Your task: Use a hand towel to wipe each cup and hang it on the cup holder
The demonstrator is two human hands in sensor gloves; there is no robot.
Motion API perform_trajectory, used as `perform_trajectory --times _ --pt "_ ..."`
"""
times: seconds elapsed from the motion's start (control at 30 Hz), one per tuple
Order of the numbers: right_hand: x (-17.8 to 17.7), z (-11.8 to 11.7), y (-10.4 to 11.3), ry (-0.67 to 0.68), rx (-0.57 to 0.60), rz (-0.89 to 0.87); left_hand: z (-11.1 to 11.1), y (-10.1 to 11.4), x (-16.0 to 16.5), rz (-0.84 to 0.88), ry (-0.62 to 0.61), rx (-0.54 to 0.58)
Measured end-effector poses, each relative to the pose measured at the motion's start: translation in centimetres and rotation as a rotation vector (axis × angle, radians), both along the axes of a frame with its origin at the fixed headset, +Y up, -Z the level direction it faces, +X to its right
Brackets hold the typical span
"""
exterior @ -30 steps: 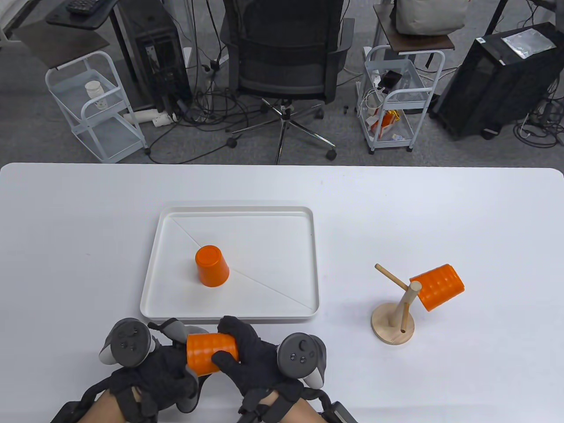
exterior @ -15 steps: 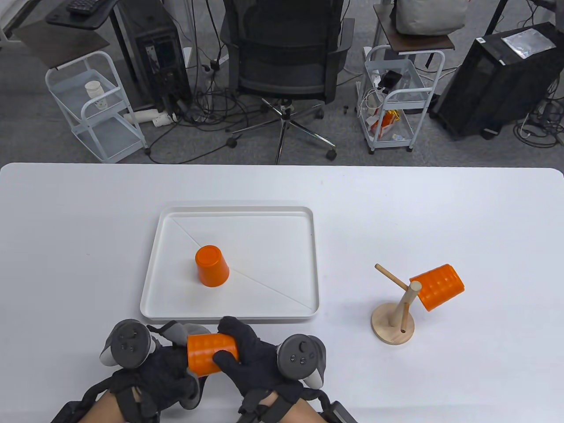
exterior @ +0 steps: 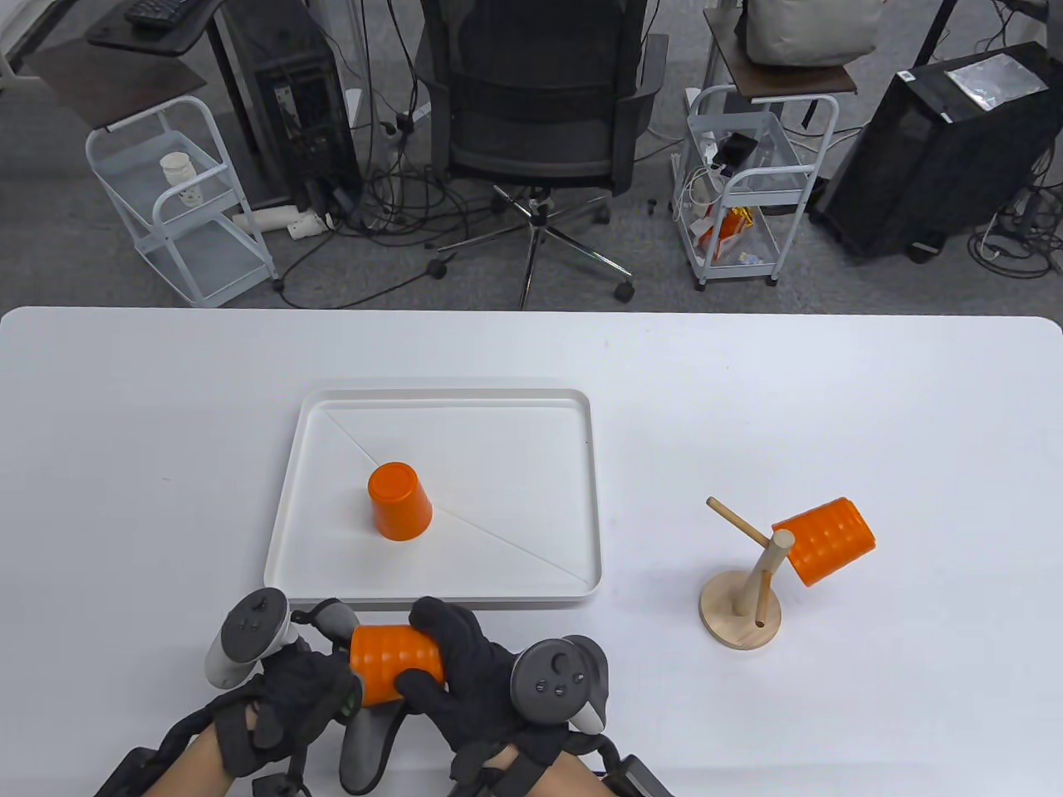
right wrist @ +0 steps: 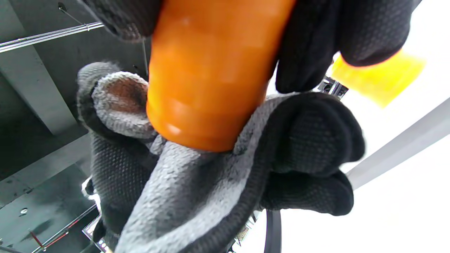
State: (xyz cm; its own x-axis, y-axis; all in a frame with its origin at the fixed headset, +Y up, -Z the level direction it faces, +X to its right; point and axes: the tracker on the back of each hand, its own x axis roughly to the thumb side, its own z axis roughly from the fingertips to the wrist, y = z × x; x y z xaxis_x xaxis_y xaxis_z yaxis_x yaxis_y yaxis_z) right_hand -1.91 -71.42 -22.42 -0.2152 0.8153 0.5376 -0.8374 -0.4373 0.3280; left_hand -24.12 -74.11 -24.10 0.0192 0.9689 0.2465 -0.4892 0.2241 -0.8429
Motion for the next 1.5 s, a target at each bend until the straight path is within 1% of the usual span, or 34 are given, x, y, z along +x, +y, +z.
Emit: perform_trajectory --times 0.07,0.1,0.2,0.23,0.33,0.43,0.5,0.53,0.63,0.7,0.73,0.8,0.97,1.1,1.13,1.27,1.33,1.5 --pt "0.1 -0.1 0.0 -0.011 -0.019 -0.008 0.1 0.5 0.0 -0.043 0.016 0.059" --pt "0.1 -0.1 -0.1 -0.012 -0.043 -0.017 0.2 1.0 0.0 -0.098 0.041 0.139" --pt "0.2 -0.3 -0.3 -0.010 -0.095 -0.039 0.6 1.9 0.0 -0.222 0.055 0.314" --pt "0.2 -0.3 -0.3 -0.011 -0.103 -0.042 0.7 2.1 0.1 -0.241 0.058 0.343" --pt "0.3 -0.4 -0.4 -0.013 -0.135 -0.055 1.2 2.9 0.4 -0.349 0.071 0.484" --pt "0.4 -0.5 -0.4 -0.012 -0.156 -0.062 1.7 3.4 0.7 -0.437 0.086 0.588" --pt "0.4 -0.5 -0.4 -0.008 -0.159 -0.063 1.9 3.6 0.8 -0.464 0.095 0.620" --pt "0.4 -0.5 -0.4 -0.008 -0.157 -0.063 1.9 3.6 0.8 -0.462 0.096 0.617" --pt "0.4 -0.5 -0.4 -0.005 -0.134 -0.057 1.8 3.1 0.7 -0.378 0.101 0.544" --pt "0.4 -0.5 -0.4 -0.003 -0.120 -0.054 1.4 2.6 0.6 -0.302 0.096 0.447" --pt "0.4 -0.4 -0.4 -0.007 -0.106 -0.048 1.3 2.4 0.6 -0.279 0.088 0.416" --pt "0.3 -0.4 -0.3 -0.009 -0.069 -0.031 0.9 1.8 0.5 -0.208 0.069 0.304" --pt "0.2 -0.2 -0.1 0.006 -0.033 -0.022 0.2 0.8 0.1 -0.058 0.031 0.078" --pt "0.0 -0.1 0.0 0.007 -0.009 -0.010 -0.2 0.2 -0.2 0.010 0.013 -0.031" --pt "0.0 0.0 0.0 0.007 -0.001 -0.007 -0.2 -0.1 -0.2 0.036 -0.005 -0.072" --pt "0.0 0.0 0.2 0.008 0.029 0.001 -0.4 -0.5 -0.2 0.115 -0.068 -0.151" --pt "0.0 0.0 0.3 0.005 0.034 0.001 -0.5 -0.5 -0.3 0.144 -0.074 -0.171" --pt "0.2 0.0 0.5 -0.003 0.030 -0.030 -0.5 0.4 -1.1 0.162 -0.031 -0.147"
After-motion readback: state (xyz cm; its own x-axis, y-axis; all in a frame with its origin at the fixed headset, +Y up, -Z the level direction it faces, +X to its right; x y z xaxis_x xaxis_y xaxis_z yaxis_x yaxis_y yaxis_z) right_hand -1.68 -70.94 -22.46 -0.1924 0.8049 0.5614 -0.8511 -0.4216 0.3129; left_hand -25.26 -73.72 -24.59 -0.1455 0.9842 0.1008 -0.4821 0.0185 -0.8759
